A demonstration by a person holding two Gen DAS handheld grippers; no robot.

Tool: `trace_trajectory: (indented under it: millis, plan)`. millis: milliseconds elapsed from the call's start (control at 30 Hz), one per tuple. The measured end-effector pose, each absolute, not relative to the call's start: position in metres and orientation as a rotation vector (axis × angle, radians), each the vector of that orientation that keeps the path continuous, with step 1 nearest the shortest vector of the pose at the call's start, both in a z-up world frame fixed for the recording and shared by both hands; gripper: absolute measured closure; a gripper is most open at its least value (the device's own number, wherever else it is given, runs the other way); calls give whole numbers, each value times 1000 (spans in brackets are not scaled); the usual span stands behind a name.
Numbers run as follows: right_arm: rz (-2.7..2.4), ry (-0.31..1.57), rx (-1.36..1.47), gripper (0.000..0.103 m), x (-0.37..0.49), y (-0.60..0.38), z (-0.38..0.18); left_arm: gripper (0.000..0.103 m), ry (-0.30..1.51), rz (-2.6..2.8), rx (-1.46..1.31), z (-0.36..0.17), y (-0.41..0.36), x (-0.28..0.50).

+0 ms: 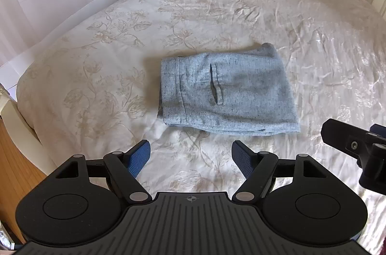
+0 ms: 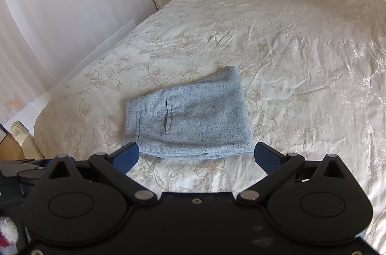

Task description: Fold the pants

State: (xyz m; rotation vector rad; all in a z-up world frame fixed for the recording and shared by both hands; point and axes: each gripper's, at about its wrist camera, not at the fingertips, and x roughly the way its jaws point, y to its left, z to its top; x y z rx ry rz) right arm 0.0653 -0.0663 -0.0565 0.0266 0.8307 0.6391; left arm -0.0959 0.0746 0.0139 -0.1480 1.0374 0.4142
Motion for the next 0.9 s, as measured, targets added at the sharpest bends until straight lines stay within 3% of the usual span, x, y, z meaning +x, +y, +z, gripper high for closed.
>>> trace_trajectory:
  millis: [900]
  plan:
    - [637,857,58,0,72,-63,-61,30,1050,421,-142,7,71,-90]
